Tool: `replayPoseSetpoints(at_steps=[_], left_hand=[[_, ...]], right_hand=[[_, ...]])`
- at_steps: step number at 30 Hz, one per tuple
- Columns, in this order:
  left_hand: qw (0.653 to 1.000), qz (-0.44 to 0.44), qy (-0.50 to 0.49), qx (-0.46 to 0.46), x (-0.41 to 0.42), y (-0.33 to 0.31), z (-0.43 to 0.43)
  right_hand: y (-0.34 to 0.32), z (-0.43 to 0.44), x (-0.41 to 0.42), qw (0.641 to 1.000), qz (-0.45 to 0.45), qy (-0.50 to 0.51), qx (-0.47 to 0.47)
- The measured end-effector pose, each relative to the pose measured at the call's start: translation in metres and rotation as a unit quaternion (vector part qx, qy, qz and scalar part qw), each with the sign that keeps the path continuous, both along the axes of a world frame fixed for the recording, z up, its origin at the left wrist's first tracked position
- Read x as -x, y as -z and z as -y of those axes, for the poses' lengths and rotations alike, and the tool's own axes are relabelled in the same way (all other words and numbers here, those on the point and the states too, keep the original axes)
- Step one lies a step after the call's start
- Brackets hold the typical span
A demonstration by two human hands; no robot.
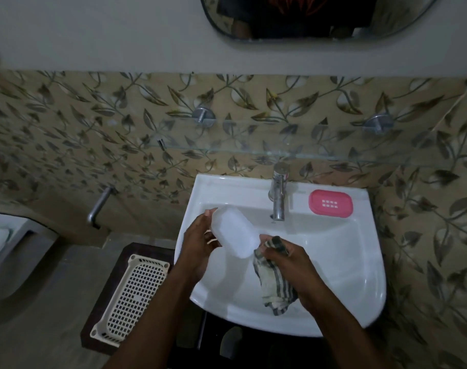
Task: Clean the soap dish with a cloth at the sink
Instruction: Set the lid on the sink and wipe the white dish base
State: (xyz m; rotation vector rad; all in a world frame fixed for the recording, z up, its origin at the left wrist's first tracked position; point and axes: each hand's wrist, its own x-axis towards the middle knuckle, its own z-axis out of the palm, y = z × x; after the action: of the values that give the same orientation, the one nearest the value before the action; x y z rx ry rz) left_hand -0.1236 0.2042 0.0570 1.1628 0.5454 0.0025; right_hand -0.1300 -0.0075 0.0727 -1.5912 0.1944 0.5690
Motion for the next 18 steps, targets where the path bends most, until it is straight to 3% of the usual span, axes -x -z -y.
replayPoseSetpoints(at_steps=[4,6,14,18], left_hand=[[0.968,0.027,0.017,0.248,-0.010,-0.008,0.007],[0.945,0.023,0.047,0.324,-0.012,-0.014,0.010],[0.919,0.059,0.057,0.386,-0.019,-0.010,0.016],[0.908,0.058,0.071,0.410,-0.022,-0.007,0.033]], right_hand=[[-0.020,-0.016,0.013,1.000,0.014,-0.007,-0.018],[-0.028,-0.022,0.015,0.999,0.030,-0.018,0.003],[-0.081,-0.008,-0.007,0.981,0.167,0.061,0.083],[-0.101,-0.023,-0.031,0.936,0.281,-0.011,0.210]])
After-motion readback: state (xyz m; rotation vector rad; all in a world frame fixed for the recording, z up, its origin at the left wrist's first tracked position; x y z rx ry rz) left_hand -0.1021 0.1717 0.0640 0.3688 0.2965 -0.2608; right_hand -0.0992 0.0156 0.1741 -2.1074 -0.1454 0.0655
